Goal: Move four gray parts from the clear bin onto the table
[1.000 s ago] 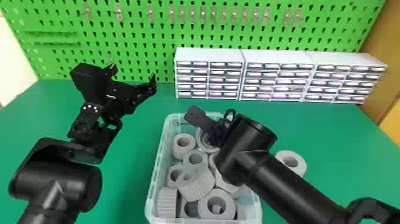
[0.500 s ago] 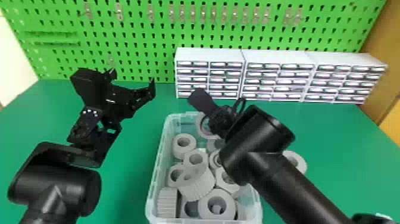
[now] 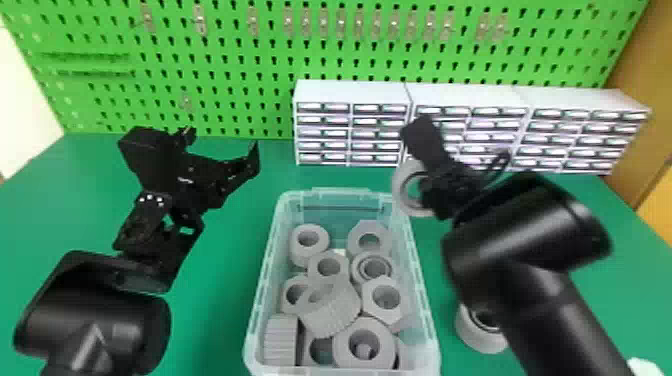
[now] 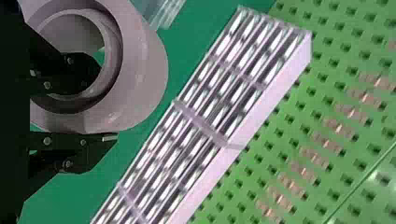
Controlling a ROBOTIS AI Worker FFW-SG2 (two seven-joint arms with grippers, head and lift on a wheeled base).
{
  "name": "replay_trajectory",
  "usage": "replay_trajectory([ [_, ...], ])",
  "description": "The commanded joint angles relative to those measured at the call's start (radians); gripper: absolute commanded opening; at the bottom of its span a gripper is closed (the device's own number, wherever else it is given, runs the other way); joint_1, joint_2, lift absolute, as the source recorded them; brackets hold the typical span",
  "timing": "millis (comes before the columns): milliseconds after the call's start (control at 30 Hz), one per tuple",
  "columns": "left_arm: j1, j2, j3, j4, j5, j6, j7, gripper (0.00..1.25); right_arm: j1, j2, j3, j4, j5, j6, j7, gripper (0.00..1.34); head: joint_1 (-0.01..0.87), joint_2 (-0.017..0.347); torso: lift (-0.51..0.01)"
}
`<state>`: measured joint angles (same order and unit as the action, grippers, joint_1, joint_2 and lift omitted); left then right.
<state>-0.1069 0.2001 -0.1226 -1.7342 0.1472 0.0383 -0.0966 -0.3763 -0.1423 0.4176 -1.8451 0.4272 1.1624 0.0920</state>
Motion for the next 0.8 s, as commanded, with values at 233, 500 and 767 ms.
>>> replay_trajectory([
  [233,0.01,-0.016,0.006,-0.005,-0.002,0.0,0.0,1.13,0.086,0.001,-0.18,-0.163,0.053,0.16,0.0,0.28,0.678,0.034,-0.05],
  [500,0.015,-0.021,0.009,-0.008,-0.002,0.0,-0.002,1.13,0.135,0.01,-0.232,-0.226,0.07,0.253,0.0,0.28,0.678,0.034,-0.05],
  [767,0.018,-0.025,0.015,-0.01,-0.002,0.0,-0.008,1.13,0.178,0.013,-0.306,-0.279,0.039,0.368,0.0,0.28,0.678,0.034,-0.05],
])
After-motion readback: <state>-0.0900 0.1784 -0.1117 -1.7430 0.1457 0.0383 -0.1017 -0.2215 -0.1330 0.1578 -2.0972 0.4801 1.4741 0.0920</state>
